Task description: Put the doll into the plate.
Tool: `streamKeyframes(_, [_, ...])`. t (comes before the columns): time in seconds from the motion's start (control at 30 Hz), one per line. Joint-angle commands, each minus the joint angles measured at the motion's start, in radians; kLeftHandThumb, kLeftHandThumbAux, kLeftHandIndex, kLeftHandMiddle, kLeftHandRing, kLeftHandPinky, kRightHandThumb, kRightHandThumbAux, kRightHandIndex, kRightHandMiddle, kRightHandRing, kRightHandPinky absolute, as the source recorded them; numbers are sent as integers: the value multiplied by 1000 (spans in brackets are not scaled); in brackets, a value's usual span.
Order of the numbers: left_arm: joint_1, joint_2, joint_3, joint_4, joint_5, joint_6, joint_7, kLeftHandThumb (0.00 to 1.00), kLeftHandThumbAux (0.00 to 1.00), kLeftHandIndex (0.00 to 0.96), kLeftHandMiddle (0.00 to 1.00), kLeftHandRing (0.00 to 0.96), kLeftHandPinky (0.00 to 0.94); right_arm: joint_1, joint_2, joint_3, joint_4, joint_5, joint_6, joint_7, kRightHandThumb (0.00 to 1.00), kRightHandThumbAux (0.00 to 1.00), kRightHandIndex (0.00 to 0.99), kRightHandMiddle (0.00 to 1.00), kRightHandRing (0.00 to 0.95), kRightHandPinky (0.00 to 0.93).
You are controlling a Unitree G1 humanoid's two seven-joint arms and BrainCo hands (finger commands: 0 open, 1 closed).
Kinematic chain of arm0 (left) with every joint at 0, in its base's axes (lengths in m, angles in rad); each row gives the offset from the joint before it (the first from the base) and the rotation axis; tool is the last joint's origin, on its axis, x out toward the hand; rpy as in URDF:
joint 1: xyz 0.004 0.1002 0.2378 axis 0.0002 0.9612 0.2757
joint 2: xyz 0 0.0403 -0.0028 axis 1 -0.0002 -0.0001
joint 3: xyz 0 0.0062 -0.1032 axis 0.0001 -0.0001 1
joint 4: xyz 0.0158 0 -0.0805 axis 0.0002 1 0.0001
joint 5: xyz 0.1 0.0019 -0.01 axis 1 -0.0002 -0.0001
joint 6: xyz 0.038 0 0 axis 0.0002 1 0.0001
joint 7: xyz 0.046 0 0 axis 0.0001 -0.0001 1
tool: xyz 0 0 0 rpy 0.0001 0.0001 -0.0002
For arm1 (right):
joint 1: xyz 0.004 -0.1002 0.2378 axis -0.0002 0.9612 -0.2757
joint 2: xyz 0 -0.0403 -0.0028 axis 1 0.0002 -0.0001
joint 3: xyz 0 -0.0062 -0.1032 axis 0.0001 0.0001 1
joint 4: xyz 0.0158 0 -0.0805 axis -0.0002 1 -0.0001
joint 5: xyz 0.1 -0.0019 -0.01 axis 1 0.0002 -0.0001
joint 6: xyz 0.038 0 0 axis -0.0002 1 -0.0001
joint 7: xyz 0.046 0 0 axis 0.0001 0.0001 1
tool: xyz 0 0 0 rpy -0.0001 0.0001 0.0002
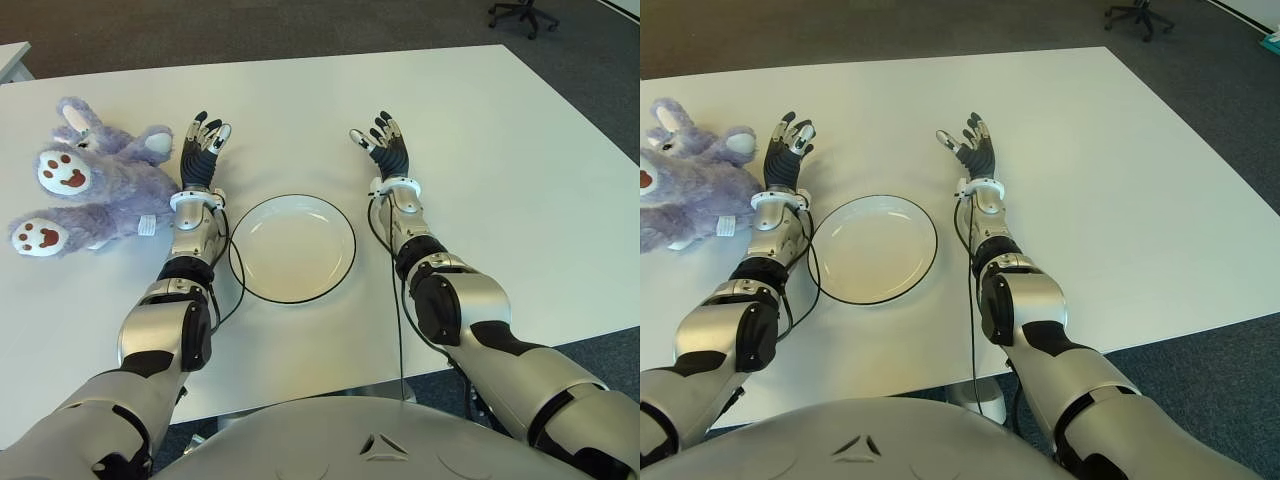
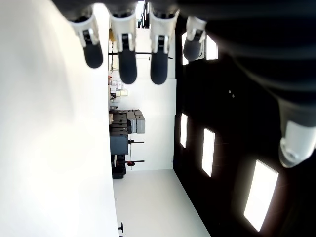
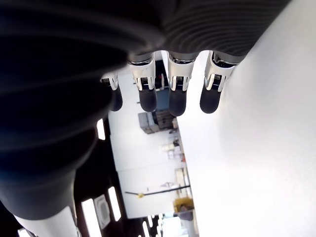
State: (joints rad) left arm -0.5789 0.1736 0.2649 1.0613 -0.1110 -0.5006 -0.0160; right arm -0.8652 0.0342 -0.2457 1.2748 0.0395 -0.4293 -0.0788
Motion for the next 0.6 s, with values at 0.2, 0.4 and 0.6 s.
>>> streamKeyframes(0.2, [92,-23,5,53,-7,13,2,0,494,71,176,157,113,51,5,-2,36,2,43,-10,108,788,48,78,82,104])
streamKeyframes(0.4, [85,-18,5,53,-8,14,-1,0,490,77,179,162,144,49,6,-2,37,2,48,-10,106,784,45,70,73,87])
streamKeyframes(0.6, [77,-10,11,56,-15,10,-15,0,493,84,182,166,142,48,7,-3,37,3,49,-9,104,784,43,68,71,92])
